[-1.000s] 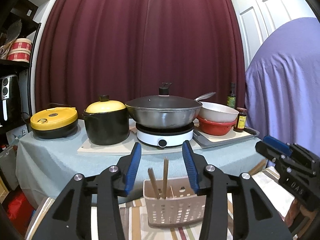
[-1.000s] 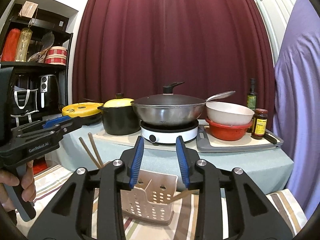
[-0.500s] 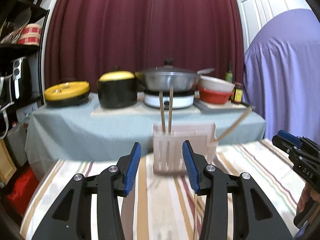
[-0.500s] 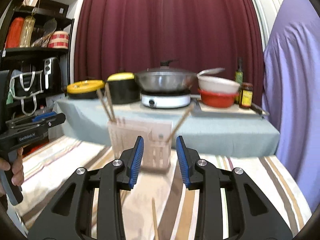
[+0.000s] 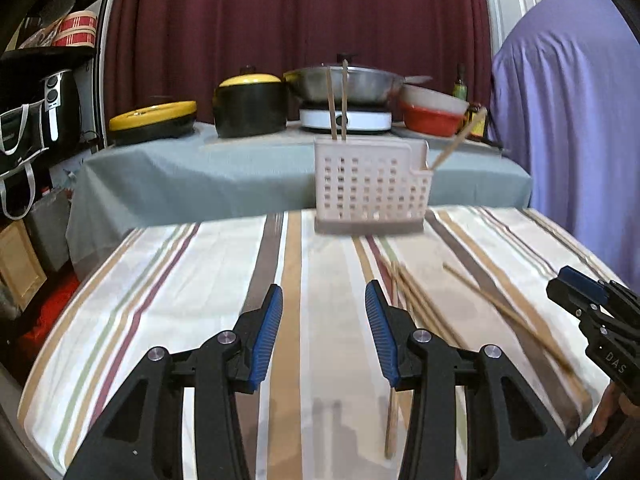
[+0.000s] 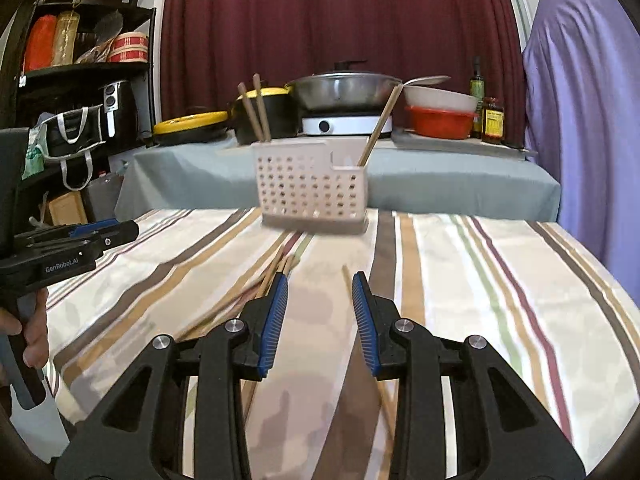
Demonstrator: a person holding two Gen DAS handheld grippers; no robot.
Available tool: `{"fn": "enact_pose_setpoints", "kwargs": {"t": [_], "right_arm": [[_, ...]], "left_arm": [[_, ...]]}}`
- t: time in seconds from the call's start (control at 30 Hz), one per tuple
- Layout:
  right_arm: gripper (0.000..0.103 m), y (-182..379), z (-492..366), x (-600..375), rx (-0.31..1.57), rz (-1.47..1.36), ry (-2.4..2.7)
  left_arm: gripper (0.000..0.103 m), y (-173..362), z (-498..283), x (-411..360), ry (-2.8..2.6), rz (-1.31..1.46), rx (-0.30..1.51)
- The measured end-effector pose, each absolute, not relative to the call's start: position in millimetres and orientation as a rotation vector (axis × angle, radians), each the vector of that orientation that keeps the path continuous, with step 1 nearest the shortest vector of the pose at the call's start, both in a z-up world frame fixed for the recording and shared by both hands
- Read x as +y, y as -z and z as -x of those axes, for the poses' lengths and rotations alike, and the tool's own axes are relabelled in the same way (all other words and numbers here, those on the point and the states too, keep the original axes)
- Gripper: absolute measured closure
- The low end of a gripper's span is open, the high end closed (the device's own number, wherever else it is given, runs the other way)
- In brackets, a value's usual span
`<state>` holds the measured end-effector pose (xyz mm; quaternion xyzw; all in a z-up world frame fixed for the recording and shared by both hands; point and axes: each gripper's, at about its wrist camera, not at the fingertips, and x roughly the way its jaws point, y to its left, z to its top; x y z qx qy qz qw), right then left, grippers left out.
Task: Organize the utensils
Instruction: 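Move both tools back down to the remaining chopsticks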
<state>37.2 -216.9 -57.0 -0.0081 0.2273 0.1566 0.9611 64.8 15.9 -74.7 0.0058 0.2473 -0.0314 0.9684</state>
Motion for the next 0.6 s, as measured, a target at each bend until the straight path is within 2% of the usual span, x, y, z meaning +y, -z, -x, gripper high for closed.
{"fn": "enact_pose_setpoints", "kwargs": {"t": [0.6], "right_arm": [[0.070, 98, -7, -197, 0.604, 0.037, -0.388]], "left_arm": [[0.060, 123, -27, 22, 0.050, 0.001, 0.606]]}}
